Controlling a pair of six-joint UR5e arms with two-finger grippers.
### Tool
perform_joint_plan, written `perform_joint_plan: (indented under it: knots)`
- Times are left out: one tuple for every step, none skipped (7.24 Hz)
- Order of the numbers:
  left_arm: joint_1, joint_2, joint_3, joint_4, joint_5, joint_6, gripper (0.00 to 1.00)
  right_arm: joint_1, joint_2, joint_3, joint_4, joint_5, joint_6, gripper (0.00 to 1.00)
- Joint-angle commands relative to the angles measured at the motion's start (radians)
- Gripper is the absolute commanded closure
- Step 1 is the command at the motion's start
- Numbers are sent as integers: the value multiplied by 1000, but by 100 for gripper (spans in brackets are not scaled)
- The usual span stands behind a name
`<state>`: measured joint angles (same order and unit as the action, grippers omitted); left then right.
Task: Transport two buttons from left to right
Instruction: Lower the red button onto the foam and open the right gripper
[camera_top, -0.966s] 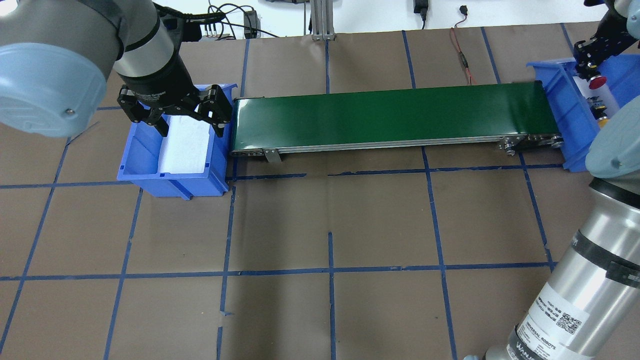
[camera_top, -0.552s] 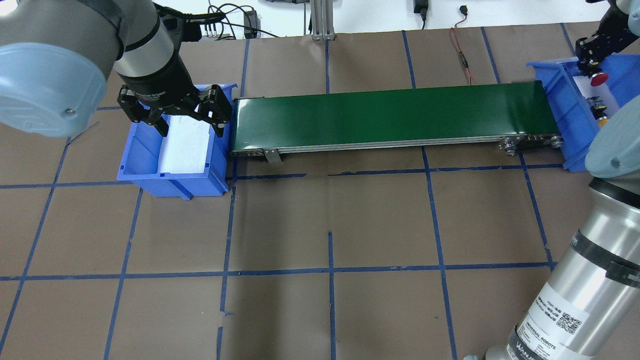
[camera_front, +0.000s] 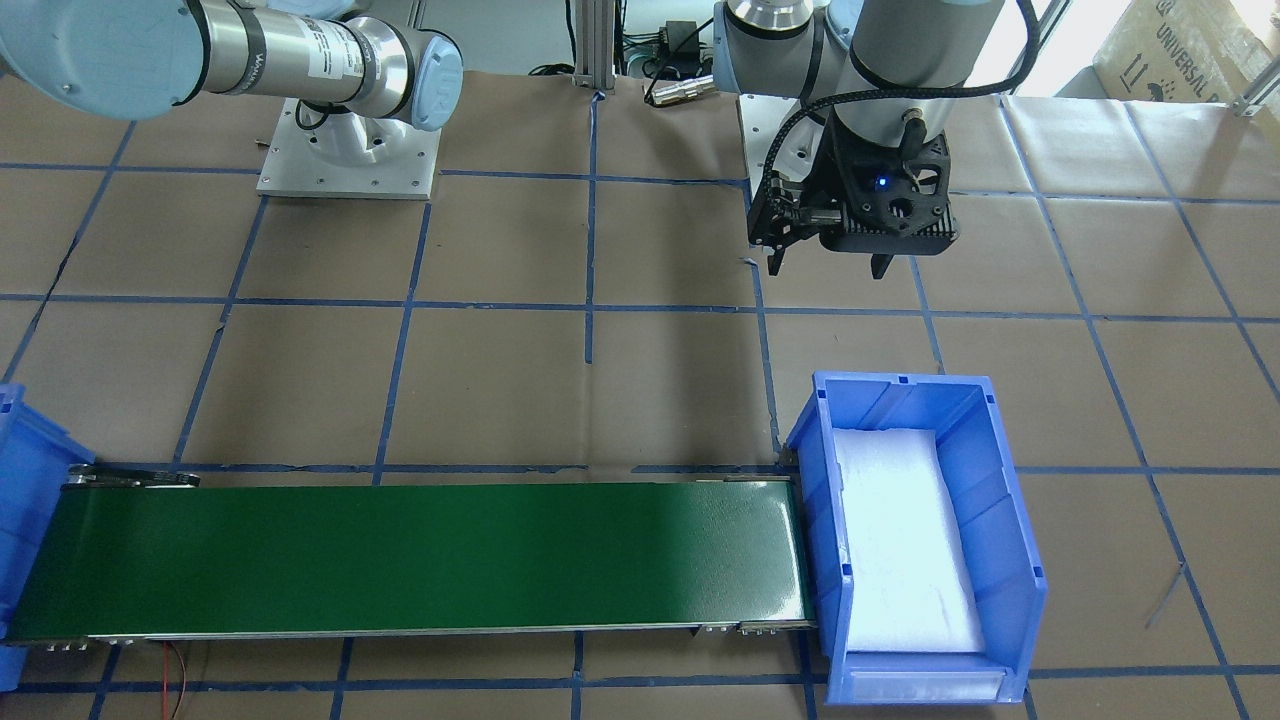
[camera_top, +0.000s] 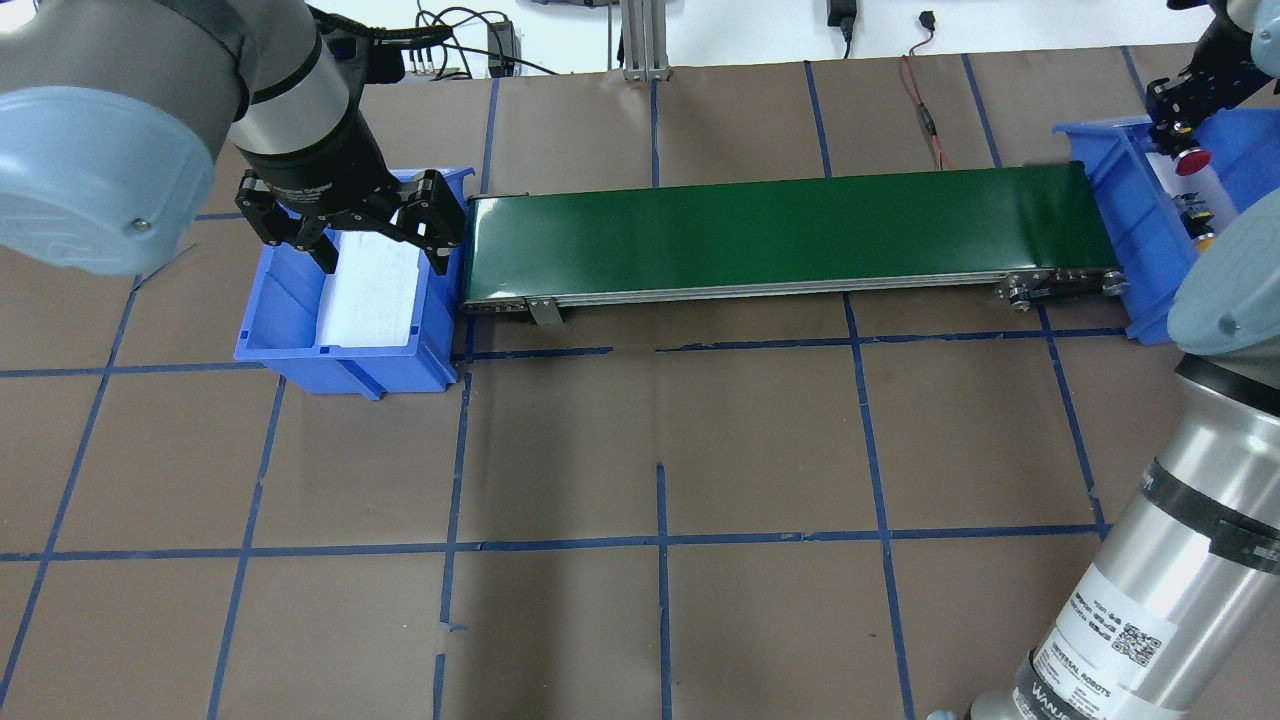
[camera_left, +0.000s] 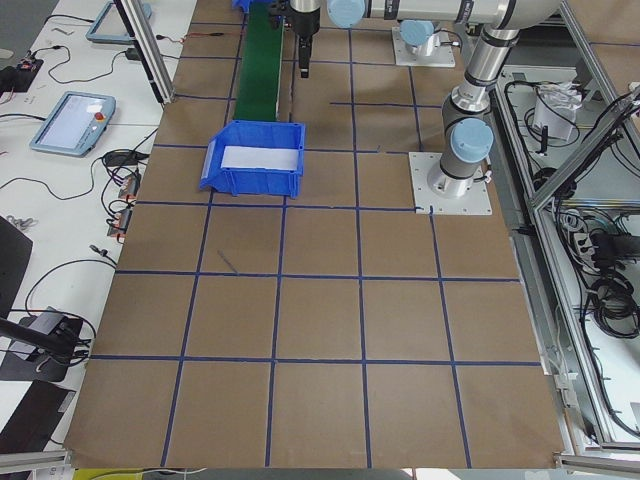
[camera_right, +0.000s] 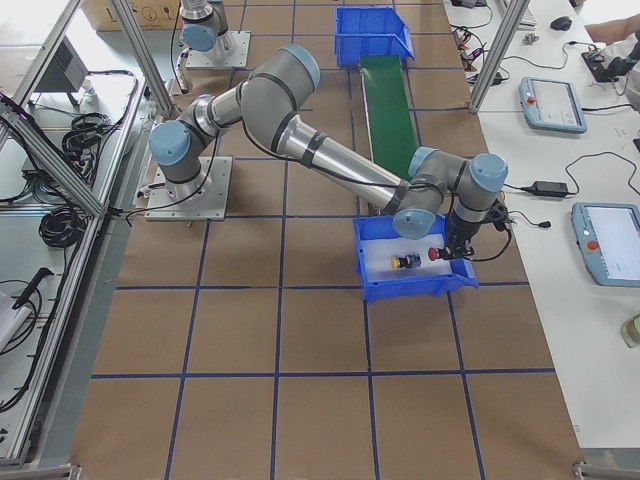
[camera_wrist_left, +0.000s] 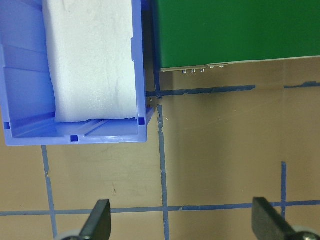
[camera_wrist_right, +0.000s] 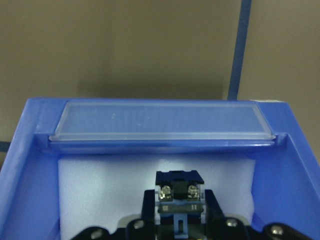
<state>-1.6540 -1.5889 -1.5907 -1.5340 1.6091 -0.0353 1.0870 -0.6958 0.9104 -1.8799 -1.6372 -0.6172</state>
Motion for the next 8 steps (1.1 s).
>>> perform_joint_plan:
  knots:
    - [3, 0, 0, 0, -3, 0, 0, 2, 9, 1, 1, -1, 1, 79]
    - [5, 0, 0, 0, -6, 0, 0, 2, 13, 1, 1, -1, 5, 77]
    - [3, 1, 0, 0, -3, 0, 0, 2, 18, 1, 1, 0, 16, 71]
    - [5, 0, 0, 0, -5, 0, 0, 2, 19, 1, 1, -1, 17, 61]
    - [3, 0, 0, 0, -5, 0, 0, 2, 18, 1, 1, -4, 17, 38]
    - [5, 0, 0, 0, -3, -2, 0, 2, 18, 1, 2, -4, 16, 20]
    - [5, 0, 0, 0, -3, 0, 0, 2, 19, 1, 10, -6, 16, 15]
    - [3, 0, 0, 0, -2, 0, 0, 2, 13, 1, 13, -7, 14, 13]
